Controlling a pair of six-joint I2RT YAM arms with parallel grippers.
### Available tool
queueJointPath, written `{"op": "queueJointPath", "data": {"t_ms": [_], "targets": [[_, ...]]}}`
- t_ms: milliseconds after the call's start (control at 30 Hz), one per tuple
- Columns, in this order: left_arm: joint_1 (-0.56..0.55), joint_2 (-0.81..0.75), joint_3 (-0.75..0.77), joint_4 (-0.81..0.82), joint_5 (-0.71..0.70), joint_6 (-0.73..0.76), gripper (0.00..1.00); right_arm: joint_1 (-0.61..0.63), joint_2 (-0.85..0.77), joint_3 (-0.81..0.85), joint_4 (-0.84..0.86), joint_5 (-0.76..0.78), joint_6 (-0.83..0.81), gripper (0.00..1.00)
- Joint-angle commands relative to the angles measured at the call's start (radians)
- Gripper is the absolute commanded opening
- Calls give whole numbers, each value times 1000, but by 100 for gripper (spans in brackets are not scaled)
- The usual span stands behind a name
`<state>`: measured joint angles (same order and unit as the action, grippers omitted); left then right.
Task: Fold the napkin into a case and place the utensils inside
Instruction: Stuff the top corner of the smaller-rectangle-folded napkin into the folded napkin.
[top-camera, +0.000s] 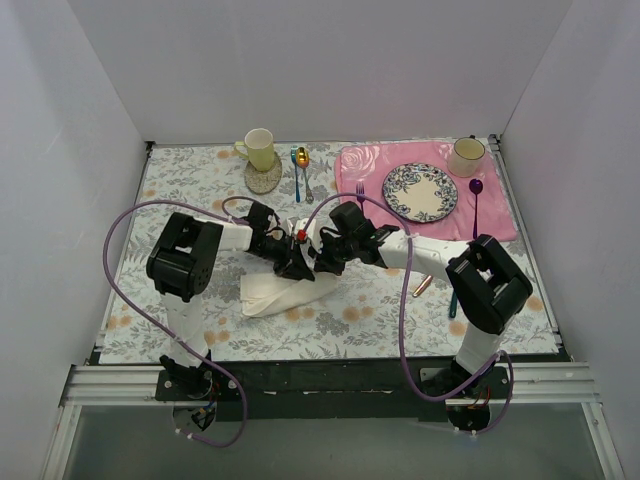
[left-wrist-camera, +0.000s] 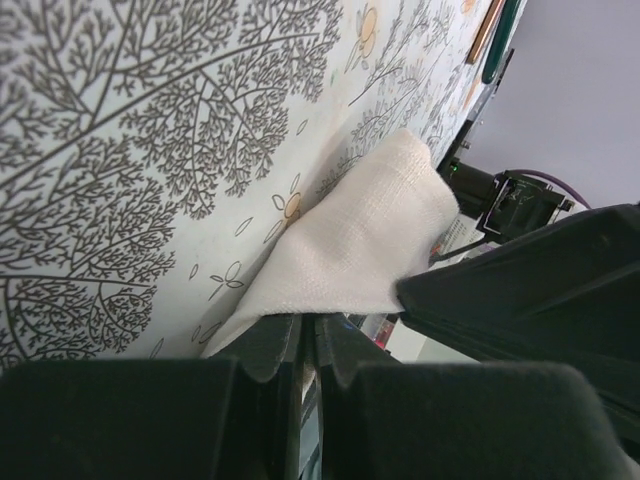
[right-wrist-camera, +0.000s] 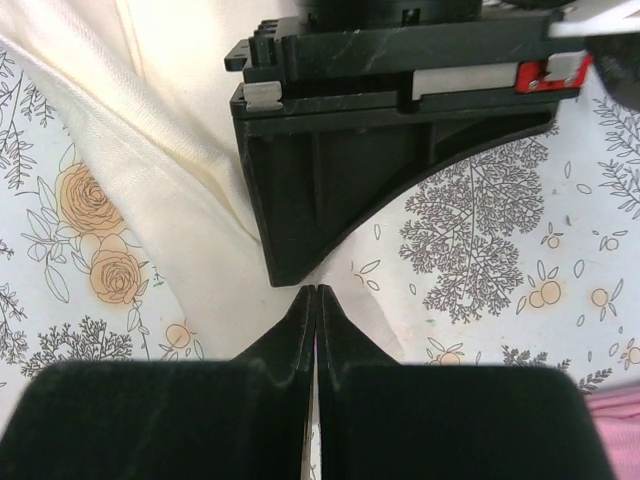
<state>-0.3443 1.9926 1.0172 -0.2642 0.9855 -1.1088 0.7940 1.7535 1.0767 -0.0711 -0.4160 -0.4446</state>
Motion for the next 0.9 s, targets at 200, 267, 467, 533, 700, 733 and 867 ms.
{"op": "queueJointPath", "data": {"t_ms": [200,267,467,533,700,733,867], "targets": [[-4,-58,50,66,-5,-51,0,4,18,-3,25,-35,3,1],[-5,-54,49,65,-8,-46,0,4,23,-4,28,-27,3,1],[-2,-48,34,69,-28,-14,0,2,72,-9,40,17,-14,1],[4,-54,21,75,-22,-16,8,2,86,-20,48,31,-22,1],[28,-107,-17,98,1,-20,32,-19,115,-27,62,39,-2,1],[31,-120,-32,111,7,-29,34,-24,118,-27,62,39,0,1],[56,-167,-43,108,27,-30,38,-26,118,-29,62,37,-2,1]]}}
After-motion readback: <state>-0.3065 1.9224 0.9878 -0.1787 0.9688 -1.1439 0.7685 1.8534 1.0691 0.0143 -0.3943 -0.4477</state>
